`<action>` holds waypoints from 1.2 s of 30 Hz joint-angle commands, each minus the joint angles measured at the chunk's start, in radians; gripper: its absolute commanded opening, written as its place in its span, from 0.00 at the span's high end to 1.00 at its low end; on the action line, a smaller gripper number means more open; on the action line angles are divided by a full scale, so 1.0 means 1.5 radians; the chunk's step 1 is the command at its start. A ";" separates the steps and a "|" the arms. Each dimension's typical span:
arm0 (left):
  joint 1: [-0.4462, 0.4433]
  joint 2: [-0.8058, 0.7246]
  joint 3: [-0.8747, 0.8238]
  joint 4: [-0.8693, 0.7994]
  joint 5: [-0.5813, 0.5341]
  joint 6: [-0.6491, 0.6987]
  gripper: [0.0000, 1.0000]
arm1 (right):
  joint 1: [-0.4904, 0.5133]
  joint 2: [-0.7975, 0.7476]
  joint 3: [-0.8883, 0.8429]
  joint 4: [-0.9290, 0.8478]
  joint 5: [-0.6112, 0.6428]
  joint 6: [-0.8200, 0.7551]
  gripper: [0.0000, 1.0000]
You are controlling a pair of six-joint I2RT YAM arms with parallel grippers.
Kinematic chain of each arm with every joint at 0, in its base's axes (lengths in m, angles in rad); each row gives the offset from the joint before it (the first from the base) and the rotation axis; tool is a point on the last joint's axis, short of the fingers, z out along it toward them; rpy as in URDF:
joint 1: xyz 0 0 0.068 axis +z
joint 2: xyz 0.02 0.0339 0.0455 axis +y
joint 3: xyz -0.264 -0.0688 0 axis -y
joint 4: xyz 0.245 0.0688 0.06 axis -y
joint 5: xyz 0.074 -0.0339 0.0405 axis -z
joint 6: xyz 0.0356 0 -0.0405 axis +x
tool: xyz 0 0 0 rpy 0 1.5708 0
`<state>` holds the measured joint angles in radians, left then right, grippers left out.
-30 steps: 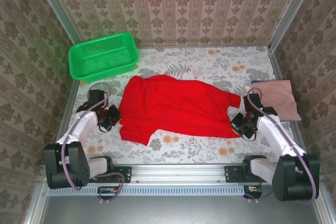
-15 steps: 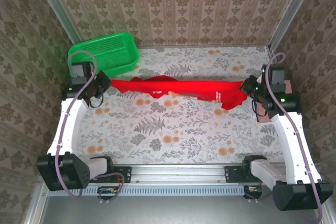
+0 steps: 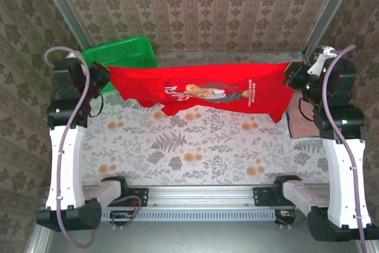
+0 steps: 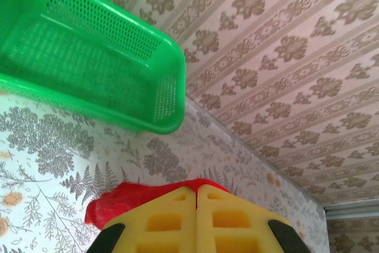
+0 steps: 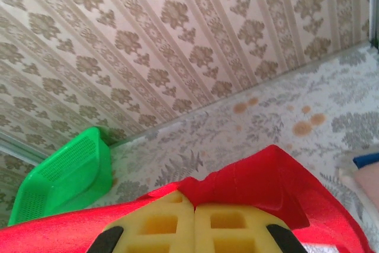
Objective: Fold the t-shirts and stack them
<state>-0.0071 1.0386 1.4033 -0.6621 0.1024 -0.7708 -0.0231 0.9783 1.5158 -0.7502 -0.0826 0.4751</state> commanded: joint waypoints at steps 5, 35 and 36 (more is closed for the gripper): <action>0.000 0.000 0.096 0.008 -0.061 0.030 1.00 | -0.007 0.025 0.140 -0.002 0.029 -0.056 1.00; -0.116 0.480 0.758 -0.009 -0.017 0.070 1.00 | -0.023 0.402 0.456 0.210 -0.069 -0.066 1.00; -0.119 0.478 0.771 -0.012 -0.013 0.071 1.00 | -0.025 0.398 0.462 0.206 -0.070 -0.066 1.00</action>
<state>-0.1795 1.7767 2.4493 -0.6479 0.0494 -0.6998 -0.0498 1.6146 2.1269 -0.4728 -0.1474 0.3912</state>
